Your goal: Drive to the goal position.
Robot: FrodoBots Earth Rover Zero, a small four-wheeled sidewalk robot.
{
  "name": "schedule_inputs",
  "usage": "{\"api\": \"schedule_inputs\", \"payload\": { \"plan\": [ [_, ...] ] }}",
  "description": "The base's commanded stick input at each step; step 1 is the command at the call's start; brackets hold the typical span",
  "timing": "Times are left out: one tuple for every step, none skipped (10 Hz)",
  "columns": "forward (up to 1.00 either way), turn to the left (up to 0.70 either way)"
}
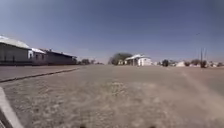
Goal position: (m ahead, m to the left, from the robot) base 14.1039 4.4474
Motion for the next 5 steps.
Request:
{"api": "schedule_inputs", "payload": {
  "plan": [
    [0.7,0.0],
    [0.7,0.0],
    [0.7,0.0],
    [0.7,0.1],
    [0.7,0.23]
  ]
}}
